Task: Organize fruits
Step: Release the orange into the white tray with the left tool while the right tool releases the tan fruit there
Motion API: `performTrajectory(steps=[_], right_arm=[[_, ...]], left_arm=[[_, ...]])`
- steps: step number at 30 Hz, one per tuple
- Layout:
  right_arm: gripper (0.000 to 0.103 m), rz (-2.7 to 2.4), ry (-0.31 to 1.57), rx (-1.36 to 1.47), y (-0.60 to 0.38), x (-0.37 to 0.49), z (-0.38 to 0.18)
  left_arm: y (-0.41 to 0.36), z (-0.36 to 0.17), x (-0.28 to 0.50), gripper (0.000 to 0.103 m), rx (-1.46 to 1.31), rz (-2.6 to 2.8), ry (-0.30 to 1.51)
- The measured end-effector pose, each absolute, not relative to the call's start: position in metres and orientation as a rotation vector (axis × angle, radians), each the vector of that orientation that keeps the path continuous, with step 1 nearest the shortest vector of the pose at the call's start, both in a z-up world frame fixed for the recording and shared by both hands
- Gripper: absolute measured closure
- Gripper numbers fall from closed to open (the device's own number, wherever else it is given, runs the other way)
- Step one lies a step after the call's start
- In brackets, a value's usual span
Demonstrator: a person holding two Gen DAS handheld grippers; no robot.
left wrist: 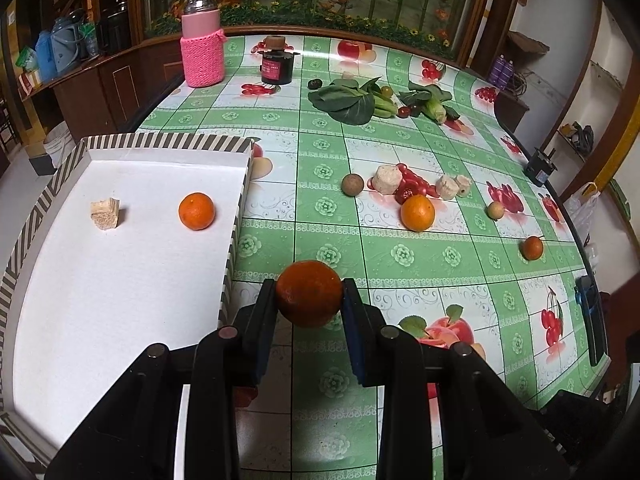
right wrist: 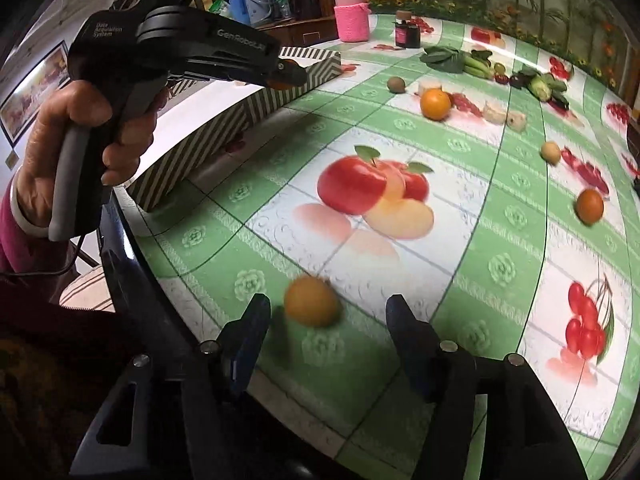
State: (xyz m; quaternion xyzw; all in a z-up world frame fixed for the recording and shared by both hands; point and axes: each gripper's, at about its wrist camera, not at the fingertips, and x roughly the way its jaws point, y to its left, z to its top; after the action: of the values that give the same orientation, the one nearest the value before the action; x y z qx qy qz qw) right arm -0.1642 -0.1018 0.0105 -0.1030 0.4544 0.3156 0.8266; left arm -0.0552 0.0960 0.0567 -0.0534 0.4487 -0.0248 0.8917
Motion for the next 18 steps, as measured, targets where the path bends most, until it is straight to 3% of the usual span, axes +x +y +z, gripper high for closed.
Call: performTrajectory(steps=[2,7,8,9,18], right_arm=[[0.055,0.669,0.959,-0.216,-0.101,-0.164,0.011],[0.056,0.692,0.935,-0.247,-0.09,-0.163,0.01],[0.062,0.685,0.924,-0.26,-0.089,-0.164,0.01],[0.076,0.68,0.918,-0.265,-0.088,-0.164,0.009],[0.076,0.691,0.892,-0.186,-0.088,-0.146,0.028]], left_arm=[[0.096,0.056,-0.055,0.074,-0.119,-0.051,0.934],[0.094,0.056,-0.057,0.074,-0.112,-0.054,0.932],[0.095,0.056,-0.057,0.074,-0.112,-0.053,0.932],[0.095,0.057,-0.057,0.074,-0.111,-0.052,0.931],[0.104,0.064,-0.059,0.074,-0.12,-0.05,0.918]])
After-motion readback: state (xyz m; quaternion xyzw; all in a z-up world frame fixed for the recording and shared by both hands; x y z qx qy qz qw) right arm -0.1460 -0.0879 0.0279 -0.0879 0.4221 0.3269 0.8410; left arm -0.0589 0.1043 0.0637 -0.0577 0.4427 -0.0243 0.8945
